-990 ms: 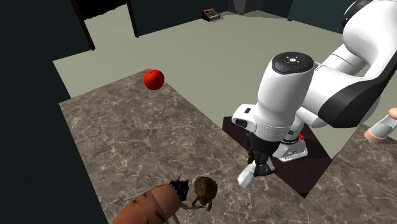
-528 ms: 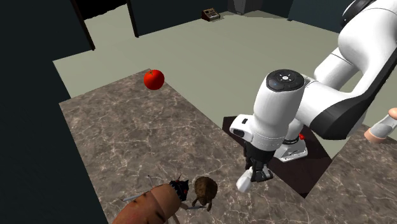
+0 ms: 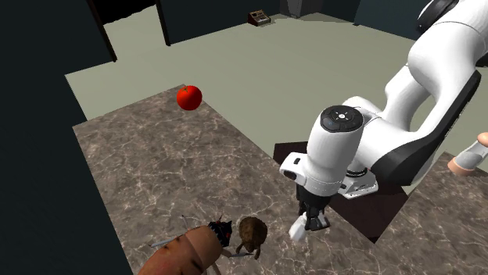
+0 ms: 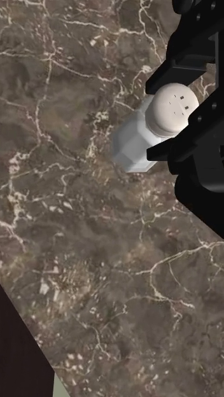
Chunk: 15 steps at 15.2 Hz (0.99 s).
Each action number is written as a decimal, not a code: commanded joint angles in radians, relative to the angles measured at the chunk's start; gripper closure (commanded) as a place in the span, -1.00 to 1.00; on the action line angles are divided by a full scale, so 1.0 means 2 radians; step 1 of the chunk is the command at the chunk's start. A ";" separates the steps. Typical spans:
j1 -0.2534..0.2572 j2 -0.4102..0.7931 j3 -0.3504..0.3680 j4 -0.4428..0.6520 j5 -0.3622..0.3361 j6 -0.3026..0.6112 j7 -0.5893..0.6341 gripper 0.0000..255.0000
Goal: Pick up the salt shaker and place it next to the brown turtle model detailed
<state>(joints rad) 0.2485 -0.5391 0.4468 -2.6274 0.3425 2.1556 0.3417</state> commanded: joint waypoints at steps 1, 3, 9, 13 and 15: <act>0.001 0.006 0.004 -0.009 0.003 0.016 0.000 1.00; 0.001 0.015 0.008 -0.017 0.005 0.033 -0.001 1.00; 0.001 0.025 0.012 -0.026 0.007 0.052 -0.002 1.00; 0.001 0.025 0.012 -0.026 0.007 0.052 -0.002 1.00; 0.001 0.025 0.012 -0.026 0.007 0.052 -0.002 -1.00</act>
<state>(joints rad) 0.2499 -0.4884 0.4715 -2.6797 0.3564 2.2590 0.3383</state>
